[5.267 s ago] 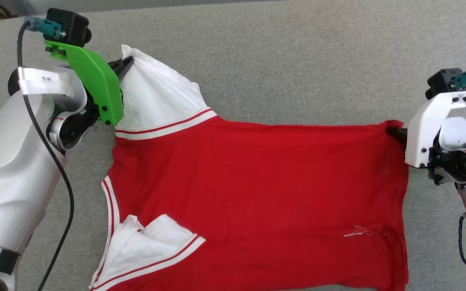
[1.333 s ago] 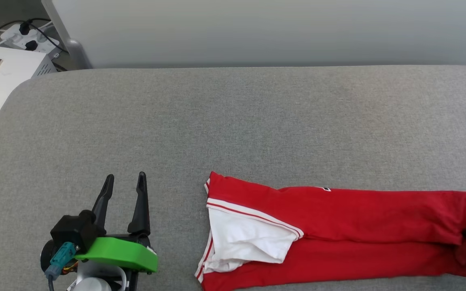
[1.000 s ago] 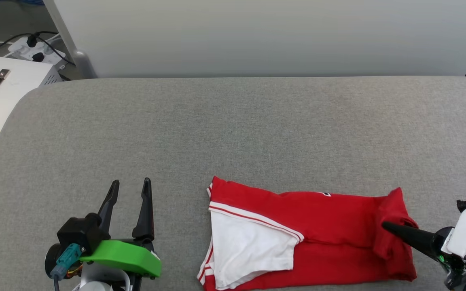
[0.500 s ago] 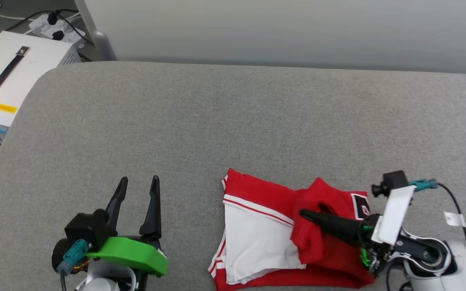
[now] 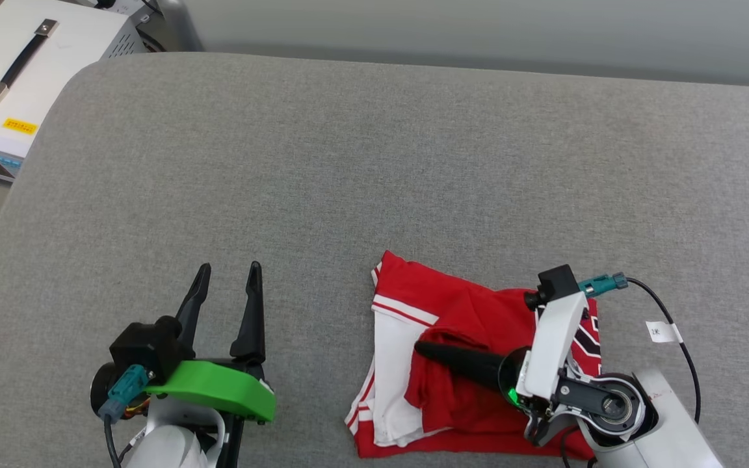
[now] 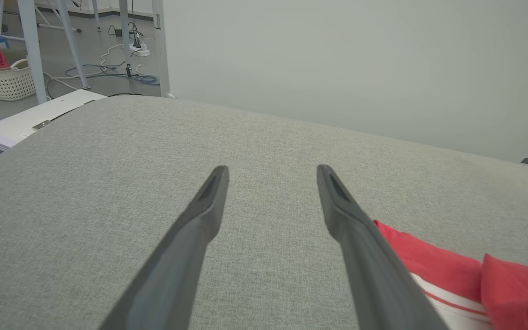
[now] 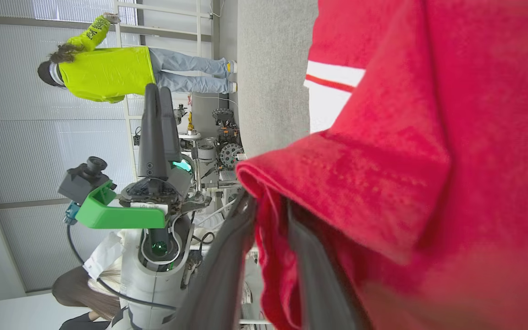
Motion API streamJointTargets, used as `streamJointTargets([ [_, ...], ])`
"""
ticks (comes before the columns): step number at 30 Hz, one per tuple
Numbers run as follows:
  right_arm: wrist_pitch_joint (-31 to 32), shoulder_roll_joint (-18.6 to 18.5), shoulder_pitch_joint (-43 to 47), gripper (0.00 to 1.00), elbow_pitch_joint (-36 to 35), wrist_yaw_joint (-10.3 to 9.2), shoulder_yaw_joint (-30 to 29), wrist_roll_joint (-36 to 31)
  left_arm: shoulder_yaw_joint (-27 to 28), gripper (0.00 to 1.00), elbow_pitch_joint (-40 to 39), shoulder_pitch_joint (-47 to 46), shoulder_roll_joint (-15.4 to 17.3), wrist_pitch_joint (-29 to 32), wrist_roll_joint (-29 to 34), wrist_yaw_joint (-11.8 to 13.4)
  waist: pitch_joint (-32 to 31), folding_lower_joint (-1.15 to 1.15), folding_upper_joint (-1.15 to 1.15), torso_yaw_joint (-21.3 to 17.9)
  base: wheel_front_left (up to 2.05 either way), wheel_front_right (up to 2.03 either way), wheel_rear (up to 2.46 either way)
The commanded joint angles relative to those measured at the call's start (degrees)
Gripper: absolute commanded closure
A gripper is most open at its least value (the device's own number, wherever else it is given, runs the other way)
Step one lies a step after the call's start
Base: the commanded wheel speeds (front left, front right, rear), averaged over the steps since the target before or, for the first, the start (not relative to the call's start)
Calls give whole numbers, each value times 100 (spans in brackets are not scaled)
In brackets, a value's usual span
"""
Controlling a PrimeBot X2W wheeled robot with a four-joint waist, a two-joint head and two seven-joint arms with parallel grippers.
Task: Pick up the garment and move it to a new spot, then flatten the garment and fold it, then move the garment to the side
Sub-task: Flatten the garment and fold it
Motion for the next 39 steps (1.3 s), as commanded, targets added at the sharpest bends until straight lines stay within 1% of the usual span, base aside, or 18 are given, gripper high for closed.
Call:
streamJointTargets([
  [1,-65,-10,-102,0,-37,-2,44,-7,-4,0,30,-108,-16,-43,17,-45,28,0,0,-24,0,0,0],
  [6,-272,-21,-208,0,-218,-2,243,15,-17,0,116,-164,-14,-72,15,-83,-1,0,0,-127,0,0,0],
  [9,-448,-91,-270,0,-507,-2,442,-40,-15,0,157,-156,-11,-86,10,-89,-51,0,0,-185,0,0,0],
  [13,-809,-386,-311,0,-903,-2,722,-349,-23,0,198,-145,-7,-98,4,-94,-115,0,0,-236,0,0,0],
  [15,-1140,-573,-317,0,-1079,-2,807,-599,-25,0,213,-134,-4,-102,-2,-93,-148,0,0,-254,0,0,0],
  [17,-1613,-765,-306,0,-1177,-2,784,-936,-21,0,223,-119,3,-106,-8,-89,-187,0,0,-277,0,0,0],
  [21,-2703,-1077,-251,0,-1144,-2,520,-1826,-3,0,237,-79,30,-113,-16,-68,-271,0,0,-340,0,0,0],
  [24,-3416,-1291,-150,0,-1022,-2,144,-2679,16,0,241,-34,59,-116,-19,-43,-341,0,0,-406,0,0,0],
  [27,-3937,-1274,27,0,-945,-2,-409,-3322,35,0,220,8,85,-118,-17,-5,-400,0,0,-484,0,0,0],
  [34,-4588,-1265,488,0,-1206,-2,-1296,-4959,66,0,144,101,136,-122,1,82,-526,0,0,-659,0,0,0],
  [37,-4802,-1195,741,0,-1407,-2,-1525,-5483,67,0,138,131,171,-133,67,122,-608,0,0,-712,0,0,0],
  [39,-4884,-1142,920,0,-1493,-2,-1616,-5704,67,0,146,166,179,-140,91,134,-683,0,0,-730,0,0,0],
])
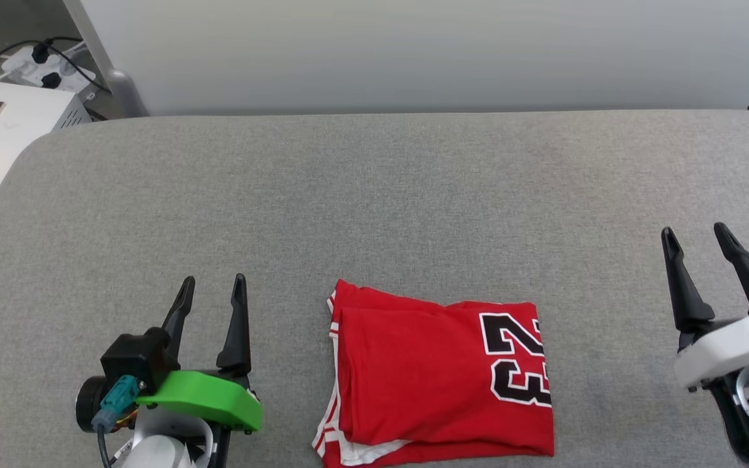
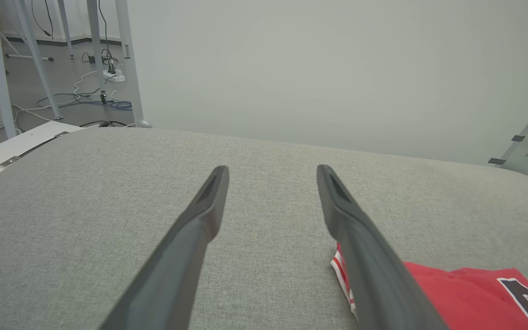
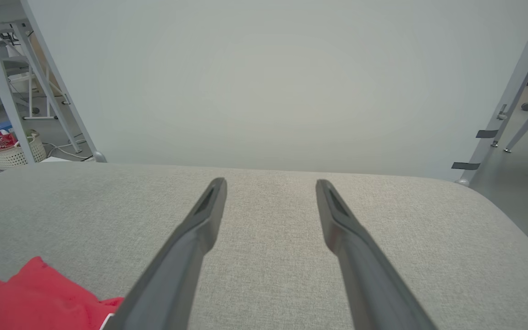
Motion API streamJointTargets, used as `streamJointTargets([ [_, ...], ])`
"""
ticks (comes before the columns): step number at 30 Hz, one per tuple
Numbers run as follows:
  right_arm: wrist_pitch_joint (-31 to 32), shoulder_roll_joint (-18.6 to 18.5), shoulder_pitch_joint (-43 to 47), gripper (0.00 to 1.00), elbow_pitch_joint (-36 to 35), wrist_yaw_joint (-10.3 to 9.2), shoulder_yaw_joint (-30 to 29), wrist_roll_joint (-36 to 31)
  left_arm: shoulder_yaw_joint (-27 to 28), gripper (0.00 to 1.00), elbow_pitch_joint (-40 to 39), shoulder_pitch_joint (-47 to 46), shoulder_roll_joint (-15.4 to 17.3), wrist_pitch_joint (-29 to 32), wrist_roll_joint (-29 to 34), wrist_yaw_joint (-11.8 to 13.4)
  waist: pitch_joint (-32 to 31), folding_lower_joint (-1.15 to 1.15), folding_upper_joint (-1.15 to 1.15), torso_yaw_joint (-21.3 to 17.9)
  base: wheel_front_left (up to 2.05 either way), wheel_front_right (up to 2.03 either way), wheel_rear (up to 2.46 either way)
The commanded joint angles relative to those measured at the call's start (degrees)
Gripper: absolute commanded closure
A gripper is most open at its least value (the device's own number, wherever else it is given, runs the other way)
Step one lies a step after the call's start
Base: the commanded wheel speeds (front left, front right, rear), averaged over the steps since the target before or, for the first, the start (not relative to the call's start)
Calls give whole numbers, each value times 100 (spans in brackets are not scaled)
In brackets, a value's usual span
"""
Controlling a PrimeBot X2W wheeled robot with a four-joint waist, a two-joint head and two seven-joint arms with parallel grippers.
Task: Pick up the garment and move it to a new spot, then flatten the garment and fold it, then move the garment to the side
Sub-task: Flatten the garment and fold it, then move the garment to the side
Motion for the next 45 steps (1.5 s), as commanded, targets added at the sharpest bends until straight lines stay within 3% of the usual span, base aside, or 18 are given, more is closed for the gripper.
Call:
streamJointTargets([
  [1,-74,70,206,0,-81,-3,-58,-171,22,0,-12,108,41,-42,85,51,-130,0,0,-54,0,0,0],
  [12,75,460,1231,0,-648,-3,-220,-507,-63,0,14,566,57,-64,154,81,-572,0,0,-102,0,0,0],
  [28,348,609,1518,0,-1064,-3,-295,-520,-126,0,36,622,133,-56,160,104,-595,0,0,-94,0,0,0],
  [35,1060,177,1375,0,-790,-3,-574,-213,-93,0,-66,317,106,-72,217,70,-255,0,0,73,0,0,0],
  [45,3019,-296,1042,0,-77,-3,-199,1204,-38,0,-183,-143,-121,-85,385,-76,313,0,0,485,0,0,0],
])
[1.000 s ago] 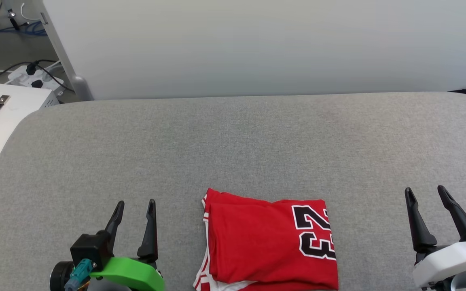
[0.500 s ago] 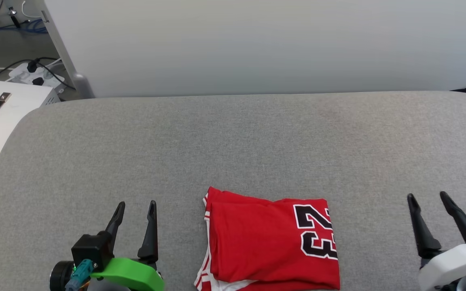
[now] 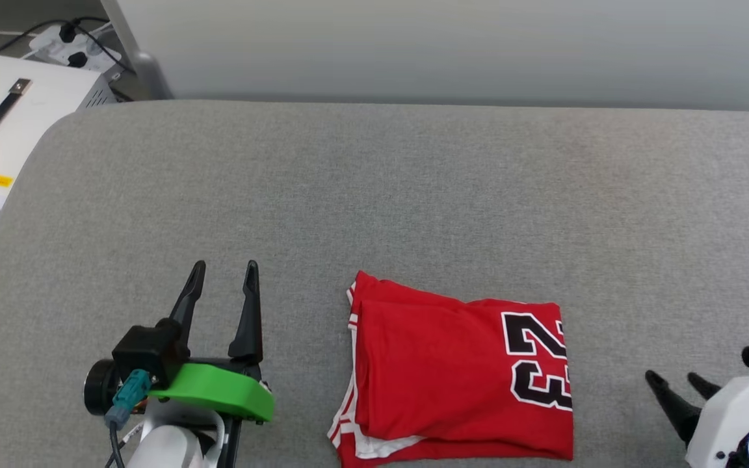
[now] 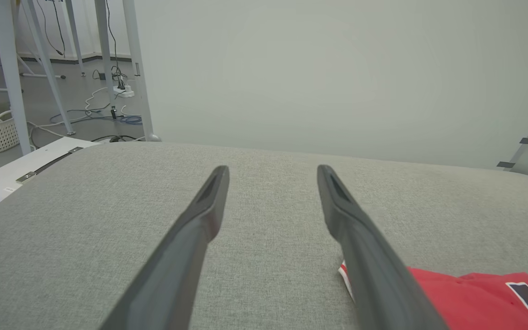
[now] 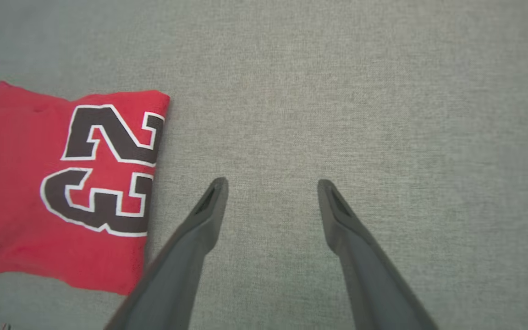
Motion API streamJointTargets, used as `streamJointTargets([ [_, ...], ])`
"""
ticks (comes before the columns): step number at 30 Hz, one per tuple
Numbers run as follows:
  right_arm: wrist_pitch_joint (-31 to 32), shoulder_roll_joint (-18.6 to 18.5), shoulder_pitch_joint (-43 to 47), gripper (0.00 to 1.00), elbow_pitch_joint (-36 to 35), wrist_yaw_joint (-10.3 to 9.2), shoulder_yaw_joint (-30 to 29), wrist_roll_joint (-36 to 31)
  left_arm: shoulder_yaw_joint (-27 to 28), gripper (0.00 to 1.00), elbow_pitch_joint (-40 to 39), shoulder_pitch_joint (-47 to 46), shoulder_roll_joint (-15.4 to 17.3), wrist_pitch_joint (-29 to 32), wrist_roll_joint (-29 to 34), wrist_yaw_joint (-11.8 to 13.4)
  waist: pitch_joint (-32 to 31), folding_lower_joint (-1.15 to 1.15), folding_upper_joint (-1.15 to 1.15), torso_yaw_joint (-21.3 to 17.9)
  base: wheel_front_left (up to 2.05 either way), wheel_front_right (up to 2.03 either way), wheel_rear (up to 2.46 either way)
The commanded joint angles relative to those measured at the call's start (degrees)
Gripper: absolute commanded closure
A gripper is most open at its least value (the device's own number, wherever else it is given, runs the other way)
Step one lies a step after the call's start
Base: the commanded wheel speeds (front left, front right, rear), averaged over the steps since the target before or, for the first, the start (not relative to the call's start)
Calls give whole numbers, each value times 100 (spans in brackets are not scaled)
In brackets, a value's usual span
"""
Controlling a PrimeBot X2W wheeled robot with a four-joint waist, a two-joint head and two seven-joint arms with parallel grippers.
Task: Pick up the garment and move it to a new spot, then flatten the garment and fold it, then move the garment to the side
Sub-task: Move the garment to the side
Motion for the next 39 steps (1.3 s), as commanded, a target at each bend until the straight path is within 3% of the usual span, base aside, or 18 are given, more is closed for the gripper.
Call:
streamJointTargets([
  [1,228,2,-171,0,80,-3,116,301,20,0,-18,-127,-77,-32,94,-55,265,0,0,249,0,0,0],
  [8,958,125,-625,0,356,-3,725,1342,140,0,-35,-270,-338,-33,274,-234,546,0,0,481,0,0,0],
  [16,1596,257,-895,0,1089,-3,1052,1771,381,0,47,-379,-642,-33,504,-493,785,0,0,673,0,0,0],
  [17,1659,282,-893,40,1136,-3,1061,1795,403,0,61,-381,-661,-33,522,-513,791,0,0,682,0,0,0],
  [18,1713,299,-899,89,1156,-3,1075,1810,432,0,78,-384,-685,-33,544,-535,795,0,0,690,0,0,0],
  [19,1721,304,-908,100,1156,-3,1075,1808,455,0,89,-387,-702,-33,561,-553,796,0,0,692,0,0,0],
  [30,1331,96,-1221,100,763,-3,1249,1520,691,0,209,-209,-774,-33,837,-704,408,0,0,390,0,0,0],
  [39,1266,-285,-1348,100,650,-3,1164,518,796,0,46,19,-758,-33,1009,-719,247,0,0,-543,0,0,0],
])
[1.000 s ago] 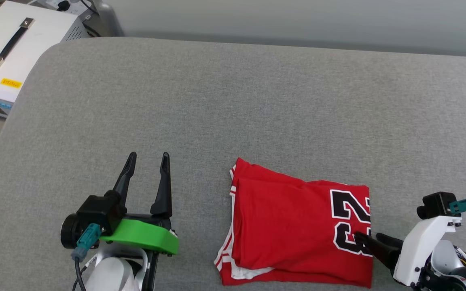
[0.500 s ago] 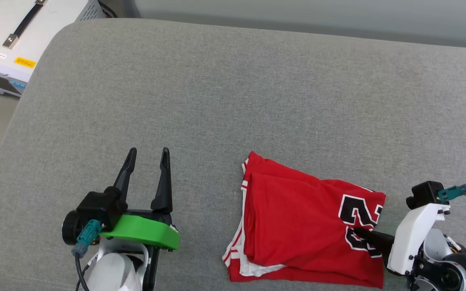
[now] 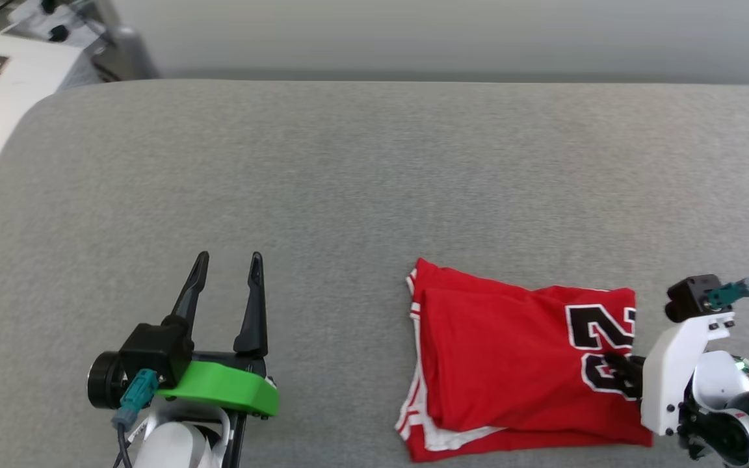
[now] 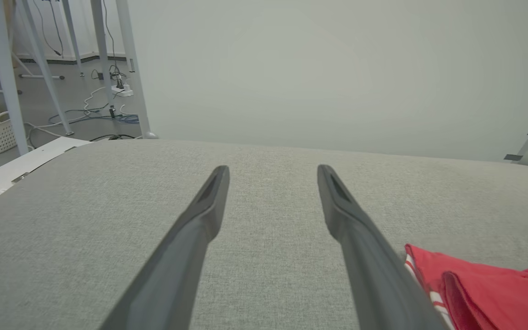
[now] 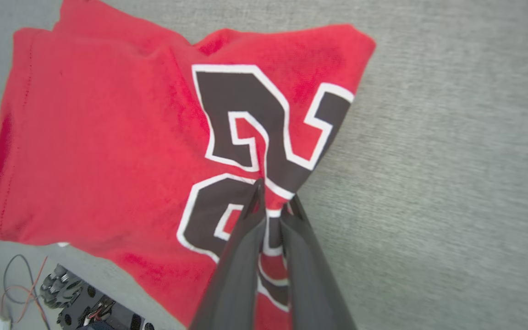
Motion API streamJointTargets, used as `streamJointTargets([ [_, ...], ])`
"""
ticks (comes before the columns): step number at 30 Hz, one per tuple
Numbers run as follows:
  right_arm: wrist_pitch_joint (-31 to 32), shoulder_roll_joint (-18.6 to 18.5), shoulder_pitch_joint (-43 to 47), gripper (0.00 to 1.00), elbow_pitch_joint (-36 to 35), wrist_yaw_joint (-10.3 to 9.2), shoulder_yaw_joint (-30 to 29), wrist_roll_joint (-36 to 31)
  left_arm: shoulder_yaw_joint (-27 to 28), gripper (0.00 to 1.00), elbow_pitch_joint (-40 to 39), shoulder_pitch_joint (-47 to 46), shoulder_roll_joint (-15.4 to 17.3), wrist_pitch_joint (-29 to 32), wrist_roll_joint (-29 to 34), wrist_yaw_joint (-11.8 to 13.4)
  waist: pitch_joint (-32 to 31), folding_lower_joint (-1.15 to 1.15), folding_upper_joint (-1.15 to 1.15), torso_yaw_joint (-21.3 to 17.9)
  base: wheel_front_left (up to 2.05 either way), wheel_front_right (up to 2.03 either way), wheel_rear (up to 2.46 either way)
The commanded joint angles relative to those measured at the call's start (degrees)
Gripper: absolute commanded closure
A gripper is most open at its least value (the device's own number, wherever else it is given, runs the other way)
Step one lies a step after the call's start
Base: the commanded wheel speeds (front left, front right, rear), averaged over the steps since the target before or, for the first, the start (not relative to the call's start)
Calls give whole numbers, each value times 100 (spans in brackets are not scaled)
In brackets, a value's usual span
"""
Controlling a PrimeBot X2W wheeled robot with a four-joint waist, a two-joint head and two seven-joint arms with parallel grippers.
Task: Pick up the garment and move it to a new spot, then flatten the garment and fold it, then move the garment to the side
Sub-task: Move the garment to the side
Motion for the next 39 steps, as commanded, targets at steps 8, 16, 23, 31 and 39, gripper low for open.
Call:
streamJointTargets([
  [8,-113,-266,-368,100,-13,-5,-410,-603,-3,0,-258,-192,59,-34,159,-131,416,0,0,-1535,0,0,0],
  [16,-930,-425,-1451,100,474,-5,-583,-697,-99,0,-460,-909,301,-12,364,-275,1510,0,0,-2203,0,0,0],
  [23,-1687,-848,-2418,100,1468,-5,-833,-882,-172,0,-620,-1601,626,155,503,-384,2371,0,0,-2297,0,0,0],
  [31,-2440,-1415,-3314,100,2743,-5,-1224,-1183,-389,0,-711,-2126,768,265,522,-472,2859,0,0,-2077,0,0,0],
  [39,-3305,-1512,-3979,100,3635,-5,-1521,-1845,-479,0,-750,-2313,824,306,496,-486,3066,0,0,-1910,0,0,0],
])
